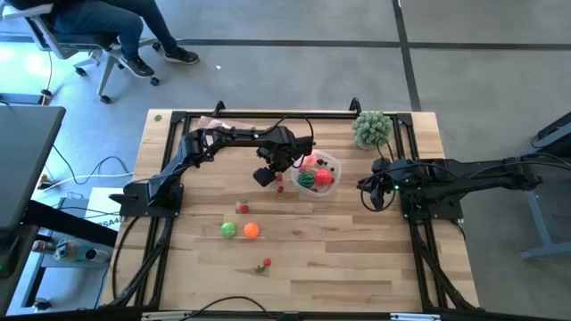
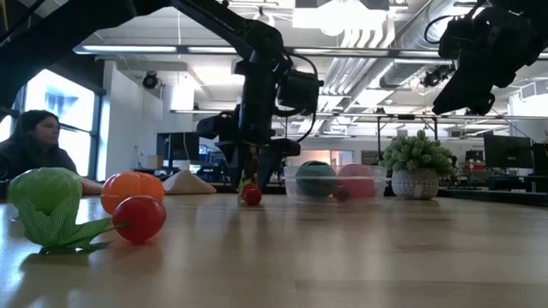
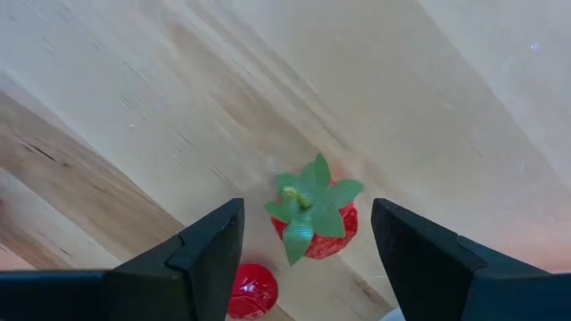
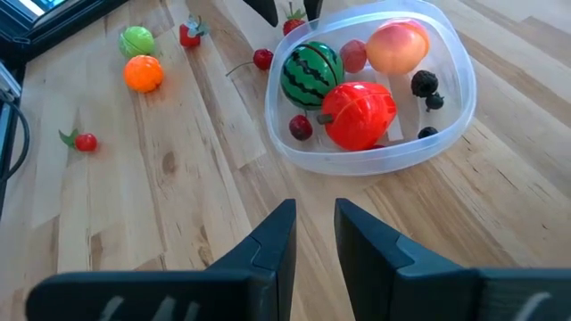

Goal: Pick and placing Produce into tupperware
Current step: Put the strawberry into the transparent bin

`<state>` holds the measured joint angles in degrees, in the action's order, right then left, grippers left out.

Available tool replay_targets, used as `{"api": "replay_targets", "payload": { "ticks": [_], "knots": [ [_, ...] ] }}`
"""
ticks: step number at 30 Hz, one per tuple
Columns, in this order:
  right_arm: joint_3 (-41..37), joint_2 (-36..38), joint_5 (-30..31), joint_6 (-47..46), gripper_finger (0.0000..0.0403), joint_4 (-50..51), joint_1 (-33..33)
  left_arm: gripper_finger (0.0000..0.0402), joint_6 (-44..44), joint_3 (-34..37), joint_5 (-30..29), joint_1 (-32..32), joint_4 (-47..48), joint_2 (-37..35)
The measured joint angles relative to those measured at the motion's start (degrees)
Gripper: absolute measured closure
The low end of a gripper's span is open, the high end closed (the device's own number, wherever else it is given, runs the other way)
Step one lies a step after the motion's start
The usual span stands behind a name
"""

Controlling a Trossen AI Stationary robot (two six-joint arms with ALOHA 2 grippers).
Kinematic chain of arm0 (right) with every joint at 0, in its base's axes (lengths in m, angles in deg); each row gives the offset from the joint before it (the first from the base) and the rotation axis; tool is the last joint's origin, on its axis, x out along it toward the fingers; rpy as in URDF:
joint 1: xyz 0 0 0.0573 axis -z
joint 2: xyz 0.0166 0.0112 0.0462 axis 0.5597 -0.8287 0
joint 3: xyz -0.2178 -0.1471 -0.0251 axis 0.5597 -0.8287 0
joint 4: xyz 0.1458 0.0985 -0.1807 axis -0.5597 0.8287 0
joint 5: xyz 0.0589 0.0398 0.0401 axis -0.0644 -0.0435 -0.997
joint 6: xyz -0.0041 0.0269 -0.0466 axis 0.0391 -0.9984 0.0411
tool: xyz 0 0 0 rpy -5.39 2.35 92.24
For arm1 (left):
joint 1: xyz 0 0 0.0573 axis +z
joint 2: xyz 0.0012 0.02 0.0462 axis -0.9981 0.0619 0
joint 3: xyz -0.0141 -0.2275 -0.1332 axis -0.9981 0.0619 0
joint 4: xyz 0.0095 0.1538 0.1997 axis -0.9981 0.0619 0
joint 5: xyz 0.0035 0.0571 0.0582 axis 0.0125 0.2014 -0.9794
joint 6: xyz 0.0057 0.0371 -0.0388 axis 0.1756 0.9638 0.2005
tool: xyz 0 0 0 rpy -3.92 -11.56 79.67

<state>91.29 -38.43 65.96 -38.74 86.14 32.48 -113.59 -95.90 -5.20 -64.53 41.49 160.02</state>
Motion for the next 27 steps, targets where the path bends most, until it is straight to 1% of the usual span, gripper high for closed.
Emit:
{"api": "replay_targets", "payload": {
  "ticks": [8,17,27],
  "knots": [
    [0.00,0.00,-0.02,0.00,0.0331,0.00,0.01,0.0158,-2.50,0.00,-0.71,-0.62,-0.58,0.00],
    [0.00,0.00,-0.07,0.00,0.0331,0.00,0.01,0.0167,-4.76,0.00,1.71,-0.71,-1.06,0.00],
    [0.00,0.29,-0.85,0.00,0.0331,0.00,0.01,0.0167,-6.57,0.00,2.21,-1.04,-1.46,0.00]
  ]
}}
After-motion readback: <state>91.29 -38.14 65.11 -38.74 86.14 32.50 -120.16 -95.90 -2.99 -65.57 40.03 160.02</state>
